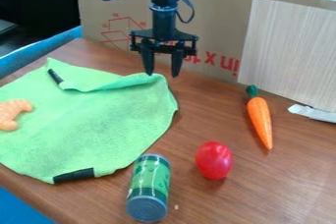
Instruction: Take the fabric and put it on the left
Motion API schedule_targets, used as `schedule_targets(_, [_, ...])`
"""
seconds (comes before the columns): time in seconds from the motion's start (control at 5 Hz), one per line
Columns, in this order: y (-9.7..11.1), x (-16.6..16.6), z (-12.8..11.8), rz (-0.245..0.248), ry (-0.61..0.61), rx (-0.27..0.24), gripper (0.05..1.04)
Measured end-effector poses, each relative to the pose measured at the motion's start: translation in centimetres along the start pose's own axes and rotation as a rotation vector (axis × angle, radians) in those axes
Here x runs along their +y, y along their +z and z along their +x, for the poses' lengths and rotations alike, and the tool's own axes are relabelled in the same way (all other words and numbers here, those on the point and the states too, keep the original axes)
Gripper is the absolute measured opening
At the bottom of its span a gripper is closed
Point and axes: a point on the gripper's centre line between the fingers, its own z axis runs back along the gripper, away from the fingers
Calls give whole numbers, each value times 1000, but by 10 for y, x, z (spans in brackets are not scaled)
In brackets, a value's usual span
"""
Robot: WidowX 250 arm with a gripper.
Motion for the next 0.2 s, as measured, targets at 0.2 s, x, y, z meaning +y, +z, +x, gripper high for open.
schedule_targets(0.2, [16,3,0,-59,1,16,984])
